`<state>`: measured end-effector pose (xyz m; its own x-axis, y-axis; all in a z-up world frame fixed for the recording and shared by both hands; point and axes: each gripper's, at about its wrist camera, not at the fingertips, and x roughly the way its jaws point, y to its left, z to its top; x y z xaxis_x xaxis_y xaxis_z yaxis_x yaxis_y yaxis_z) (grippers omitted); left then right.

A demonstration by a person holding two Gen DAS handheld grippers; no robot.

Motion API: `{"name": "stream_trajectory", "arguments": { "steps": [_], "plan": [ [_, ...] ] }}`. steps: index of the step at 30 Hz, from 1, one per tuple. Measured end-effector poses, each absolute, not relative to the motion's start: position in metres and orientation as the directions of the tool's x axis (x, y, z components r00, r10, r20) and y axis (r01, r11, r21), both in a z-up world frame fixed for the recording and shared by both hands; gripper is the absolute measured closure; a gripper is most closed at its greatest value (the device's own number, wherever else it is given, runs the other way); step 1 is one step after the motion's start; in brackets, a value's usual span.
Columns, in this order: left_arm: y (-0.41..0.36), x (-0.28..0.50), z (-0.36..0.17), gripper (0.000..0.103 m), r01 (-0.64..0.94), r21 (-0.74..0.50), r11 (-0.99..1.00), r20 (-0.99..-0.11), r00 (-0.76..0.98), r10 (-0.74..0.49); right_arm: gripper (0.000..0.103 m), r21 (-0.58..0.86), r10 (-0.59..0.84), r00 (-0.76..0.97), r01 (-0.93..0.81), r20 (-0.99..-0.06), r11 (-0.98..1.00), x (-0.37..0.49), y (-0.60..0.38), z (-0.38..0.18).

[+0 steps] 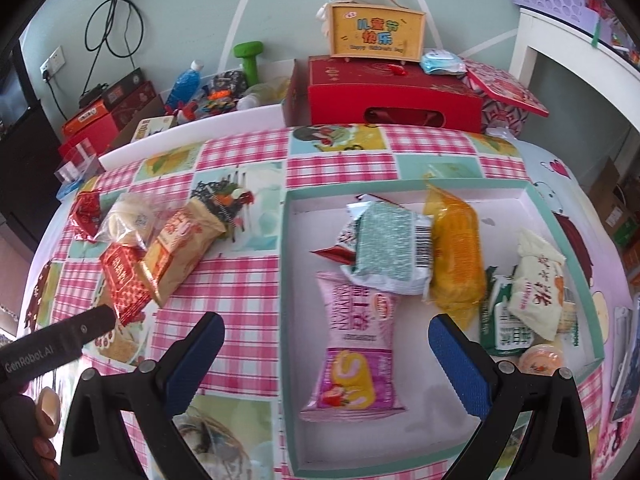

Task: Organize snacks
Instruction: 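Move both tools back over the remaining snacks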

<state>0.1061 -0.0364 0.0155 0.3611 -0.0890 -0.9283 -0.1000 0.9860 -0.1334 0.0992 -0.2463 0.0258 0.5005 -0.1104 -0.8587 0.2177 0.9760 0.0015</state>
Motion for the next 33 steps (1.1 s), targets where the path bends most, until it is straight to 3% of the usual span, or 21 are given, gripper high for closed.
{"name": "stream_trajectory", "arguments": {
  "steps": [14, 33],
  "plan": [
    [0.007, 0.125, -0.011, 0.003, -0.232, -0.118, 0.966, -0.948, 0.314, -0.041, 0.000, 0.078, 0.019, 0.520, 0.091, -0.854, 0.993, 0.119, -0.190, 0.004],
    [0.015, 0.167, -0.024, 0.003, -0.247, -0.165, 0.955, -0.944, 0.322, -0.080, 0.000, 0.075, 0.003, 0.570, 0.104, -0.821, 0.992, 0.133, -0.176, 0.004]
  ]
}}
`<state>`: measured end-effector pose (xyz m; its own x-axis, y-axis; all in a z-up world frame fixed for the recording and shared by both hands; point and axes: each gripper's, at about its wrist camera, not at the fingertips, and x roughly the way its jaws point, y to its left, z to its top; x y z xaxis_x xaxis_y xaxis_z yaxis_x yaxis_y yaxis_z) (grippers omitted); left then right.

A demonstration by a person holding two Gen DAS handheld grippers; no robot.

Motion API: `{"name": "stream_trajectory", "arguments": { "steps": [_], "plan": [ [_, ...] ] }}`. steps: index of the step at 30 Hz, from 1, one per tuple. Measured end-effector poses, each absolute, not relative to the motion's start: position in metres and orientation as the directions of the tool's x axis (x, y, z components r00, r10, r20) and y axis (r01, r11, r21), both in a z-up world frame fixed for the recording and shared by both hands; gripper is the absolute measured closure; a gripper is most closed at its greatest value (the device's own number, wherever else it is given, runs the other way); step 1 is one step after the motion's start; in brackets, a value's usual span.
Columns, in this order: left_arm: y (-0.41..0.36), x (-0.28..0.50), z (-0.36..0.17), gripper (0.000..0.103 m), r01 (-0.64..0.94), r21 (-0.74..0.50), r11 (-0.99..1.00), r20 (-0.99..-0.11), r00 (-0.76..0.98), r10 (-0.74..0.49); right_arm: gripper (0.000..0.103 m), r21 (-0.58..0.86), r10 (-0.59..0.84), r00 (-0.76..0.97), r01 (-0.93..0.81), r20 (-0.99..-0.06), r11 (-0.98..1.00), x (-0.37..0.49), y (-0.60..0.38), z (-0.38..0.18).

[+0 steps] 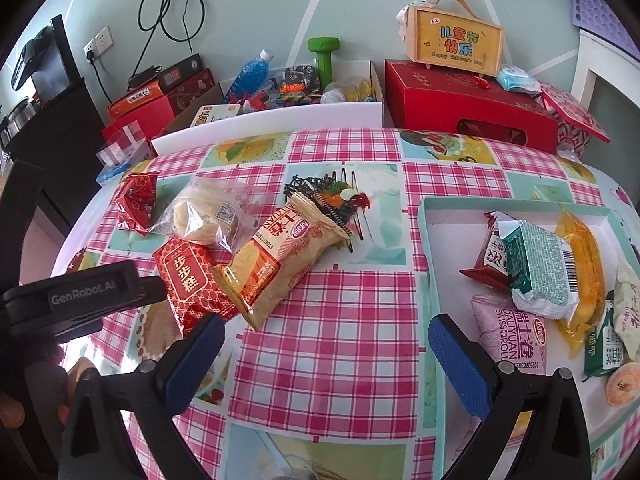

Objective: Organize snacks

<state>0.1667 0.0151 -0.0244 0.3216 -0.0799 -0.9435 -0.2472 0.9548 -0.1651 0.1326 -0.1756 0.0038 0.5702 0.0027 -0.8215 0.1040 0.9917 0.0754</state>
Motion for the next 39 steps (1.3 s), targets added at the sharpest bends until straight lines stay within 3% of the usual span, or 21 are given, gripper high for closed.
{"name": "stream_trajectory", "arguments": {
  "steps": [6, 39],
  "plan": [
    [0.011, 0.190, -0.026, 0.003, -0.224, -0.183, 0.957, -0.935, 0.341, -0.099, 0.000, 0.114, 0.026, 0.547, 0.129, -0.837, 0.985, 0.141, -0.175, 0.004],
    [0.054, 0.230, -0.041, 0.003, -0.269, -0.271, 0.924, -0.922, 0.350, -0.168, 0.000, -0.002, -0.065, 0.433, 0.145, -0.899, 0.989, 0.221, -0.152, -0.021]
  ]
}}
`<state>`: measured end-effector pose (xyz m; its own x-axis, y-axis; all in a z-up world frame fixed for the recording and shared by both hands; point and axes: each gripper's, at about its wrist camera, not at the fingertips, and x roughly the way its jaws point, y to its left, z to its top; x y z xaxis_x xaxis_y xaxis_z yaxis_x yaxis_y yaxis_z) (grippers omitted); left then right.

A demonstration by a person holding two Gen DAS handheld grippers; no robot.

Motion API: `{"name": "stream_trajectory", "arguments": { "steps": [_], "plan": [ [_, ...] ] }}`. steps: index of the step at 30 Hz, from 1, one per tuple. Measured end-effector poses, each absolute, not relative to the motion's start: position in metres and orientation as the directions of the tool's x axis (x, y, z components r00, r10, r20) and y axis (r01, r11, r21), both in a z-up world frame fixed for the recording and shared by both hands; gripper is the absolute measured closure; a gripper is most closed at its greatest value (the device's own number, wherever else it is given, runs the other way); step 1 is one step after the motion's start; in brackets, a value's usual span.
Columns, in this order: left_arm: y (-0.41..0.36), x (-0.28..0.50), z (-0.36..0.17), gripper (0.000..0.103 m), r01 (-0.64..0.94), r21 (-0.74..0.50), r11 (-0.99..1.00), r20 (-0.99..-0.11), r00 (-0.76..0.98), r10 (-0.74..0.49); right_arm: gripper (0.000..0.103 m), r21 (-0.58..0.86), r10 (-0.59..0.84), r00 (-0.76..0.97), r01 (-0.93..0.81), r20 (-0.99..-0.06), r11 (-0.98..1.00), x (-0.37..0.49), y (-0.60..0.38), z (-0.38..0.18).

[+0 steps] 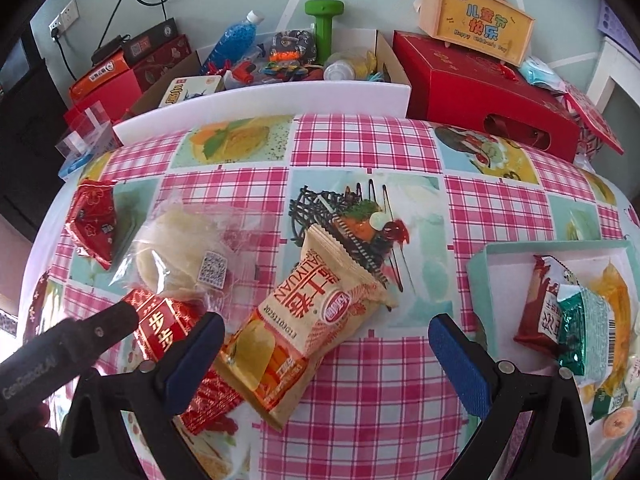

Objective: Organize snacks

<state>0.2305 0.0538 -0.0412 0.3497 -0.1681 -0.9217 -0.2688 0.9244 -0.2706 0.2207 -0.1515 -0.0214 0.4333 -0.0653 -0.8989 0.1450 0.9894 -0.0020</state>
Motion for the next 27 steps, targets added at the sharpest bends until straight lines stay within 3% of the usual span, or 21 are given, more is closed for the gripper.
{"name": "stream_trajectory", "arguments": {
  "steps": [11, 22, 27],
  "plan": [
    [0.044, 0.234, -0.042, 0.003, -0.253, -0.264, 0.931, -0.919, 0.358, -0.164, 0.000, -0.033, -0.081, 0.404, 0.124, -0.911, 0.992, 0.219, -0.154, -0.040],
    [-0.008, 0.249, -0.047, 0.003, -0.163, -0.165, 0.973, -0.926, 0.366, -0.096, 0.000, -0.062, -0.101, 0.389, 0.112, -0.916, 0.992, 0.209, -0.169, -0.047],
    [-0.034, 0.254, -0.054, 0.003, -0.124, -0.065, 0.990, -0.931, 0.364, -0.015, 0.000, -0.066, -0.096, 0.396, 0.091, -0.913, 0.994, 0.211, -0.169, -0.050]
  ]
}}
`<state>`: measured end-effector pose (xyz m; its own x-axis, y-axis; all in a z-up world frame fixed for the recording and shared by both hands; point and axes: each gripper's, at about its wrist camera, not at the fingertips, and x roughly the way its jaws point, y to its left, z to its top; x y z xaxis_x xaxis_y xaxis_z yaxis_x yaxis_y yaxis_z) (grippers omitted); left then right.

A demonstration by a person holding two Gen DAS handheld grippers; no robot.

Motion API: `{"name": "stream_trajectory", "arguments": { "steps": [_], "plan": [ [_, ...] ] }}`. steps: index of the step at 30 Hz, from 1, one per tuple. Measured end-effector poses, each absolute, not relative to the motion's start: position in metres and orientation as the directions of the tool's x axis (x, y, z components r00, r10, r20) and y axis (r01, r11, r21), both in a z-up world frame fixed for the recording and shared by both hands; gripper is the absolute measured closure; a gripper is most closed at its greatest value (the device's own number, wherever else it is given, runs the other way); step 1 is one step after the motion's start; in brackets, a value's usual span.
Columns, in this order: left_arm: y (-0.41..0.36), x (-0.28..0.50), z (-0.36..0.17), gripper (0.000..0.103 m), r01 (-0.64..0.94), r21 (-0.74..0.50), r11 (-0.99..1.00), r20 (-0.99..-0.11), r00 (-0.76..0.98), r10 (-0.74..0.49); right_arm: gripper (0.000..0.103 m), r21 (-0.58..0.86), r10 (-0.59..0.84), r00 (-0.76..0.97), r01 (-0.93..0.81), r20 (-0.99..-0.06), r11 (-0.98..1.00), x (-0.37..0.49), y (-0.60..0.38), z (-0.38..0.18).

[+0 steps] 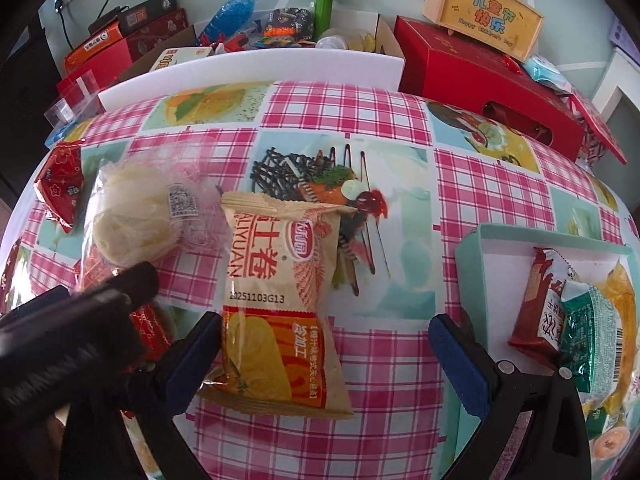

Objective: Organize snacks

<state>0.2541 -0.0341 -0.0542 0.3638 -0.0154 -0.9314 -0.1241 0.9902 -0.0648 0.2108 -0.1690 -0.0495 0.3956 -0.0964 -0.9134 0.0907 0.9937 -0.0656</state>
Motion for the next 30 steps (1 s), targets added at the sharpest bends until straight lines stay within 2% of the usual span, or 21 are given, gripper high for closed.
{"name": "stream_trajectory", "arguments": {
  "steps": [7, 13, 16, 17, 20, 24, 30],
  "plan": [
    [-0.025, 0.254, -0.059, 0.003, -0.132, -0.004, 0.991, -0.938, 0.344, 0.042, 0.001, -0.062, -0.088, 0.398, 0.077, -0.913, 0.995, 0.217, -0.165, -0.050],
    [-0.015, 0.249, -0.058, 0.005, -0.132, -0.006, 0.991, -0.942, 0.335, 0.039, 0.016, -0.046, -0.060, 0.417, 0.044, -0.907, 0.998, 0.213, -0.162, -0.047],
    [-0.003, 0.238, -0.050, 0.016, -0.114, -0.015, 0.993, -0.939, 0.344, 0.025, 0.027, -0.047, -0.052, 0.426, 0.022, -0.903, 0.999, 0.209, -0.155, -0.044],
    [-0.004, 0.236, -0.048, 0.023, -0.108, -0.017, 0.994, -0.937, 0.349, 0.022, 0.032, -0.047, -0.049, 0.429, 0.016, -0.902, 0.999, 0.209, -0.153, -0.043],
    [-0.009, 0.228, -0.044, 0.035, -0.081, -0.016, 0.997, -0.933, 0.360, 0.014, 0.050, -0.042, -0.049, 0.434, 0.025, -0.900, 0.999, 0.205, -0.151, -0.041],
    [-0.013, 0.219, -0.041, 0.045, -0.065, -0.020, 0.998, -0.931, 0.366, 0.006, 0.058, -0.041, -0.060, 0.437, 0.052, -0.897, 0.998, 0.199, -0.155, -0.041],
    [-0.010, 0.193, -0.036, 0.050, -0.068, -0.034, 0.997, -0.931, 0.365, -0.007, 0.058, -0.030, -0.074, 0.461, 0.103, -0.884, 0.994, 0.184, -0.165, -0.043]
  ]
}}
